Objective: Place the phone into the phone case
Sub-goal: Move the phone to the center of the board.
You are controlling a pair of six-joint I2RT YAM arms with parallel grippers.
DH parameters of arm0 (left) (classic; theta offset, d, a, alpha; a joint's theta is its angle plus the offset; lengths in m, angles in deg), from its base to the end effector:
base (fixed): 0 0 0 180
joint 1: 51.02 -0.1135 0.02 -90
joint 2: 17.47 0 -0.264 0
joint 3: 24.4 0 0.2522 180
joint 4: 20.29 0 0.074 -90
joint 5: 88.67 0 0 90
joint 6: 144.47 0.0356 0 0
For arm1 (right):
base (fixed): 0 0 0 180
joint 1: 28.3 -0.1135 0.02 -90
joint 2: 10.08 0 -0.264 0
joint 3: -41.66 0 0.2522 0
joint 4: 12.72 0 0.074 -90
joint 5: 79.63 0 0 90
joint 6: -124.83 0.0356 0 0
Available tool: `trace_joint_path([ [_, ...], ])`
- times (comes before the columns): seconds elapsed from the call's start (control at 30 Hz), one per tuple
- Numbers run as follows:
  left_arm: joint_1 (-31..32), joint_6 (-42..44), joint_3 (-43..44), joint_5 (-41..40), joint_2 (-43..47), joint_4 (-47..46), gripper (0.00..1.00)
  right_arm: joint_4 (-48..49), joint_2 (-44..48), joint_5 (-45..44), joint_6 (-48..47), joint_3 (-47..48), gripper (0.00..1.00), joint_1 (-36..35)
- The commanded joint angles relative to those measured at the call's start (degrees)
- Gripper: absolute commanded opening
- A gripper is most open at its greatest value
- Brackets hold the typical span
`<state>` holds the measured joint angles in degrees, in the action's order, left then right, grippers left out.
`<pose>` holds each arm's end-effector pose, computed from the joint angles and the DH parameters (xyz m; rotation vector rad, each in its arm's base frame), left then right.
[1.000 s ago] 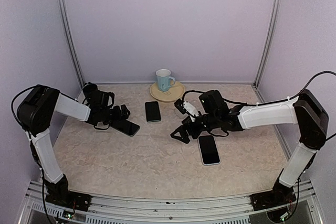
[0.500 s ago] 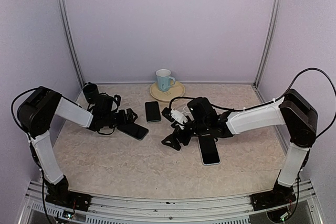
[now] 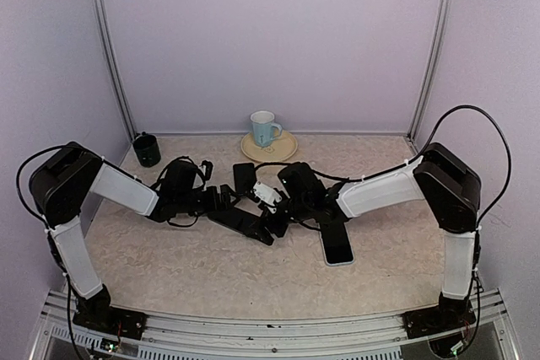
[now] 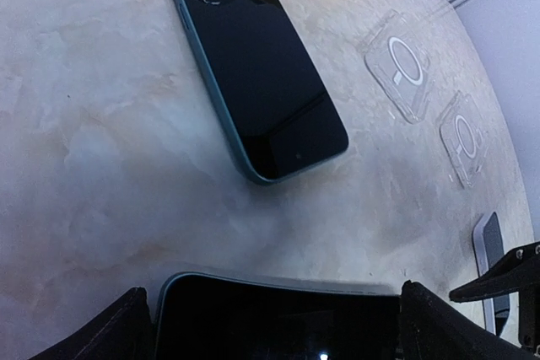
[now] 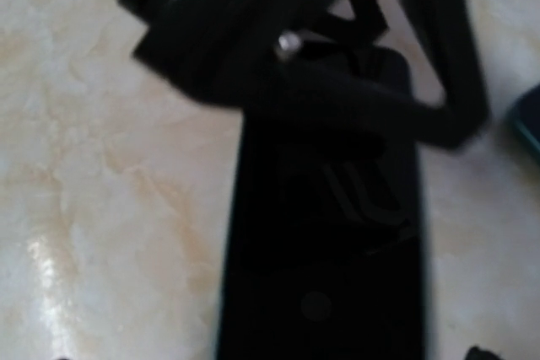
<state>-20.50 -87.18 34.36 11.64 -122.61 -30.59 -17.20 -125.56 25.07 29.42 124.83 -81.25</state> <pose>0.2992 -0.1838 0.1216 0.0618 2.3093 -0.7926 0.2540 0.3515 0.1521 -1.2433 1.9235 0.7312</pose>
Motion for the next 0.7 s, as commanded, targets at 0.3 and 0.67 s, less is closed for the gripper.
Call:
trace_joint_path([
  [0.3, 1.6, -2.4, -2.6, 1.2, 3.2, 4.7, 0.99, 0.8, -6.3, -2.1, -3.0, 1.3, 1.0, -1.3],
  [0.67, 1.6, -1.5, -2.3, 0.4, 4.5, 5.5, 0.99, 1.1, -7.6, -1.5, -5.3, 1.1, 1.0, 0.2],
])
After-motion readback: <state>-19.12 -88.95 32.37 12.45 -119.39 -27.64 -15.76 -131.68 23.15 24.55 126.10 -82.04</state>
